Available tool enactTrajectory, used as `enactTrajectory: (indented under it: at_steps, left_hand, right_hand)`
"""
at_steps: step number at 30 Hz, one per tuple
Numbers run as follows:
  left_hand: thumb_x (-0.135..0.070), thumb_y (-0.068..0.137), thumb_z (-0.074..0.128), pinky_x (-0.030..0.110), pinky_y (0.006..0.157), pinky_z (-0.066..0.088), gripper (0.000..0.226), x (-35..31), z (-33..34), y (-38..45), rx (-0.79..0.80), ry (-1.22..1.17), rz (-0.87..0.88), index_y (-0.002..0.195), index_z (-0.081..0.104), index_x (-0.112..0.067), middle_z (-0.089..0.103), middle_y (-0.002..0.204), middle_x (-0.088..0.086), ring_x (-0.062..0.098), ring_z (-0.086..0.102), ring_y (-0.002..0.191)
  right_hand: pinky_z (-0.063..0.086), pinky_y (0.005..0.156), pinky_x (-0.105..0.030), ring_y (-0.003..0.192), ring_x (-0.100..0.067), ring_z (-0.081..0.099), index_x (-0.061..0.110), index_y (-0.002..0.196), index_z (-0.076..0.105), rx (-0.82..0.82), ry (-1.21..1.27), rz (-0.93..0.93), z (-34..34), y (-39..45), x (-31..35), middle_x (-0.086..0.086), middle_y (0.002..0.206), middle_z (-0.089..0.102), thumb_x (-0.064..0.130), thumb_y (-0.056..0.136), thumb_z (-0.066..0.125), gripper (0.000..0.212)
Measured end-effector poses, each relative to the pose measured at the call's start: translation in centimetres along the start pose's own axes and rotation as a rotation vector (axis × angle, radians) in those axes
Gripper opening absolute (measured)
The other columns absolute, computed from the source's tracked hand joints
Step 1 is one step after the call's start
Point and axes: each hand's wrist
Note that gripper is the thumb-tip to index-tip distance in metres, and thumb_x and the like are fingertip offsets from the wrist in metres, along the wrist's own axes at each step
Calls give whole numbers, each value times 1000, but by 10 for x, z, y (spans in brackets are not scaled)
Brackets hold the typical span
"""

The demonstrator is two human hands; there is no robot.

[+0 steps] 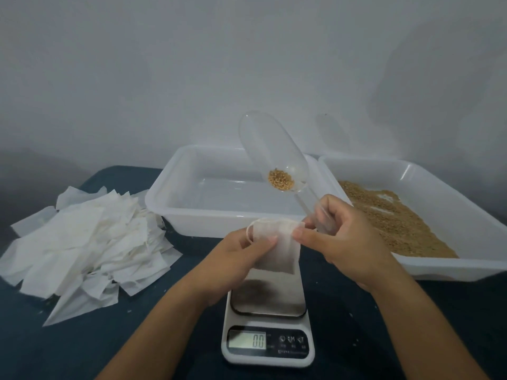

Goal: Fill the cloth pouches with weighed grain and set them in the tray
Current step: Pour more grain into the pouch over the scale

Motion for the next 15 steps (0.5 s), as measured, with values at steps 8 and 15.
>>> enactTrajectory:
  at_steps: [8, 15]
  left_hand:
    - [-12, 97, 70, 26, 77, 58, 12, 15, -18, -5, -140, 207, 103, 88, 72, -20, 71, 81, 0, 11, 67, 78]
    - [-26, 94, 72, 33, 78, 59, 11, 28, -23, -3, -291, 612, 114, 96, 69, -36, 71, 86, -11, 9, 68, 79]
  right_hand:
    - [40, 47, -13, 52, 1, 46, 37, 62, 52, 40, 24, 69, 5, -7, -29, 4, 73, 65, 16, 82, 86, 45]
    - [55, 66, -29, 77, -9, 68, 26, 81, 56, -65, -321, 172, 16, -6, -61, 6, 92, 74, 53, 78, 82, 38]
Point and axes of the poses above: each hand's wrist, its own y-axis towards the middle knuckle, its own z-axis out of the palm, x = y × z
